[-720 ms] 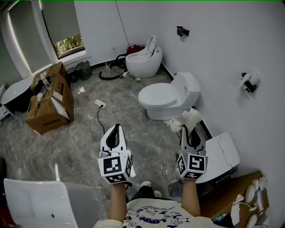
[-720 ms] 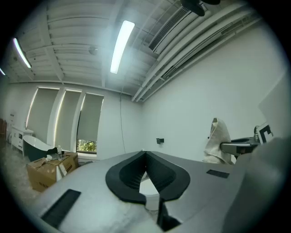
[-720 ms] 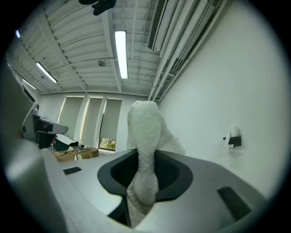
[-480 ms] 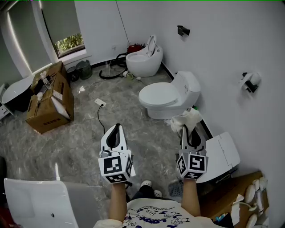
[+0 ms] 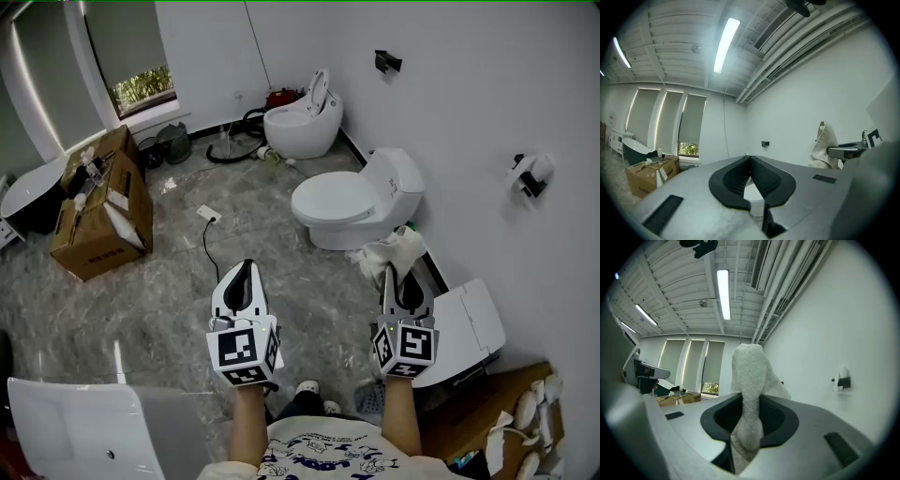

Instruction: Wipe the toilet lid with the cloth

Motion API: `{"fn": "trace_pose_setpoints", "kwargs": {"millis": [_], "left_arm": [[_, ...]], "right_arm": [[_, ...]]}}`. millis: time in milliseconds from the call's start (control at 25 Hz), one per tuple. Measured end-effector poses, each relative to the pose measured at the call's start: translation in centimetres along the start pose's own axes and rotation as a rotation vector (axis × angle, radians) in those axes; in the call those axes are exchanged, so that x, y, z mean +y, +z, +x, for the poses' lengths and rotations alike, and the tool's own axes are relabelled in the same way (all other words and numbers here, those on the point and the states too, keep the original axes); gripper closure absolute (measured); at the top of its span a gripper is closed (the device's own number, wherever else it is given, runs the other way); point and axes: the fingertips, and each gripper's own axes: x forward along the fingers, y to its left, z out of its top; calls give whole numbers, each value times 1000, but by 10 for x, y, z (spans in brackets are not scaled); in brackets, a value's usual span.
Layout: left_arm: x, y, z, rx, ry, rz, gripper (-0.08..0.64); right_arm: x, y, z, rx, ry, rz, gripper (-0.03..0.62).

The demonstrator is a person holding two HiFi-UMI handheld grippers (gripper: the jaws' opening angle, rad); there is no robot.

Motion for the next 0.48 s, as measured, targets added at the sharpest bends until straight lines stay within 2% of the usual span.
{"fn": "trace_pose_setpoints", "kwargs": {"millis": [480], "left_arm": [[18,-15,59,21,-23,14,557]], "right_arm": [[0,-16,56,19,-25,11,501]]}}
